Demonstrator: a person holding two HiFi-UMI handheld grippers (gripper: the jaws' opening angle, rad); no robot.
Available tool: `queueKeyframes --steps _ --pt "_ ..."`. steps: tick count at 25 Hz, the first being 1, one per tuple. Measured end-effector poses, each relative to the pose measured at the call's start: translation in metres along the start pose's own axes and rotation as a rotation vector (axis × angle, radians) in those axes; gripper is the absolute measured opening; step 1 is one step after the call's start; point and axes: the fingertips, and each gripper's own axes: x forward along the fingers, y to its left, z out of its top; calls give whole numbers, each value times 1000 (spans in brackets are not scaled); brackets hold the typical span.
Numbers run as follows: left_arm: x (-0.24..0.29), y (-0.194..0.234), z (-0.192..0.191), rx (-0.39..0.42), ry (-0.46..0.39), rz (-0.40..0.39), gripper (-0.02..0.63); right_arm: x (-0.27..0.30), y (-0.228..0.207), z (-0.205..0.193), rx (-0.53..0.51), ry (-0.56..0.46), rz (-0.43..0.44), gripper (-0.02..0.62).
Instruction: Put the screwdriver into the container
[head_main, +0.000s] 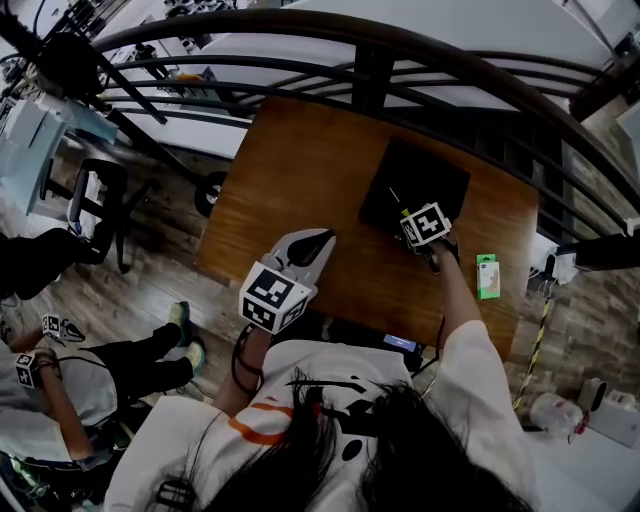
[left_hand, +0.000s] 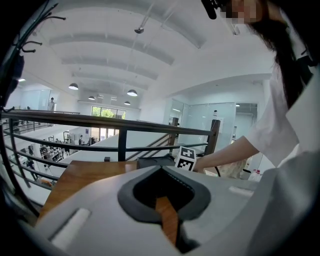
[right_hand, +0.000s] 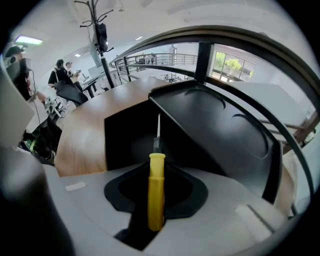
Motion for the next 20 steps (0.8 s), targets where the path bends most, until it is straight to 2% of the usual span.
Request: queueKeyframes --steps 6,15,20 --pt "-7 8 -3 -9 7 25 0 8 -8 -3 108 -26 2 106" --pt "-10 12 -5 -8 10 19 0 11 -6 -2 55 -8 8 107" --pt "-13 14 -5 -5 8 24 0 10 -9 -4 64 9 -2 109"
